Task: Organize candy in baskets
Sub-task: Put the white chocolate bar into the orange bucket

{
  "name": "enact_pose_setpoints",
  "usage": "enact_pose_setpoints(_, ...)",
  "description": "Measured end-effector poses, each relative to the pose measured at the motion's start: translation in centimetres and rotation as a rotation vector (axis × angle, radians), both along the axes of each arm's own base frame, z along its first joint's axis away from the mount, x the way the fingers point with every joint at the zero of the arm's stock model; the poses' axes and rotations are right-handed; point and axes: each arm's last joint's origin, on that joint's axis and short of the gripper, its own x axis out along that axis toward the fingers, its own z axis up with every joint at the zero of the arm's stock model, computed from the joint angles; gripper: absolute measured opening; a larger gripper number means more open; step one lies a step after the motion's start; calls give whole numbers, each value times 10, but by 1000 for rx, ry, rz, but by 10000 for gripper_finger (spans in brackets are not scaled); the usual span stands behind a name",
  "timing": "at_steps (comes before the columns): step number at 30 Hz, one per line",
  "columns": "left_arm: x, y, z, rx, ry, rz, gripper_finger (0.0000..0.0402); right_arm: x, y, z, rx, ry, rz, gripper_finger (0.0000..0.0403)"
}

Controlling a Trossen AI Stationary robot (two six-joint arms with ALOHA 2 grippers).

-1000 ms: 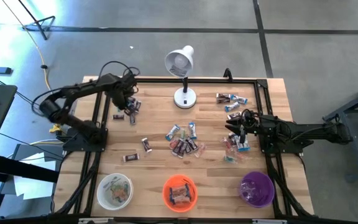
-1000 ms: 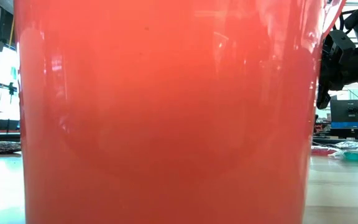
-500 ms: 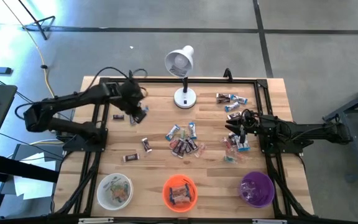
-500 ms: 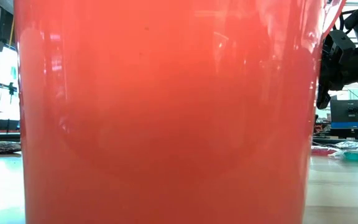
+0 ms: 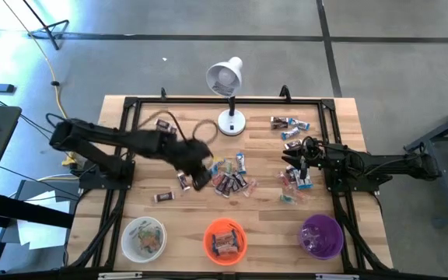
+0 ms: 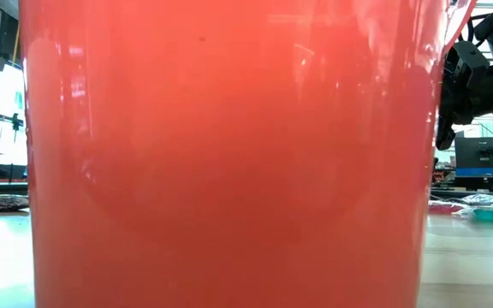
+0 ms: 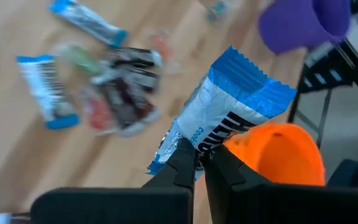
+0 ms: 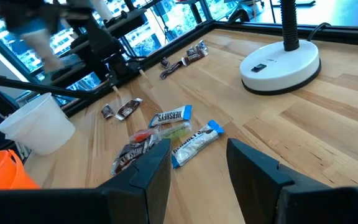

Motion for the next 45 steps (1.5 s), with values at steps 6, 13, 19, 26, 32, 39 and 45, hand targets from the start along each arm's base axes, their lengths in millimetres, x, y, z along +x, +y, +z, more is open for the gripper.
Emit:
enact_pose_setpoints(6, 24, -51, -10, -22, 45, -26, 0, 0, 0, 0, 0, 0, 0, 152)
enact_pose_setpoints(13, 43, -97, -14, -89, 34, -52, 0, 0, 0, 0, 0, 0, 0, 152)
enact_pose_setpoints(19, 50, -123, -17, -149, 12, -56, 0, 0, 0, 0, 0, 0, 0, 152)
enact_pose_setpoints(26, 46, -139, -20, -220, 29, -24, 0, 0, 0, 0, 0, 0, 0, 152)
enact_pose_setpoints(32, 47, -139, -19, -179, 5, -71, 0, 0, 0, 0, 0, 1, 0, 152)
enact_pose_setpoints(39, 52, -130, -20, -120, -16, -132, 0, 0, 0, 0, 0, 0, 0, 152)
enact_pose_setpoints(45, 52, -126, -21, -109, 3, -152, 0, 0, 0, 0, 0, 1, 0, 152)
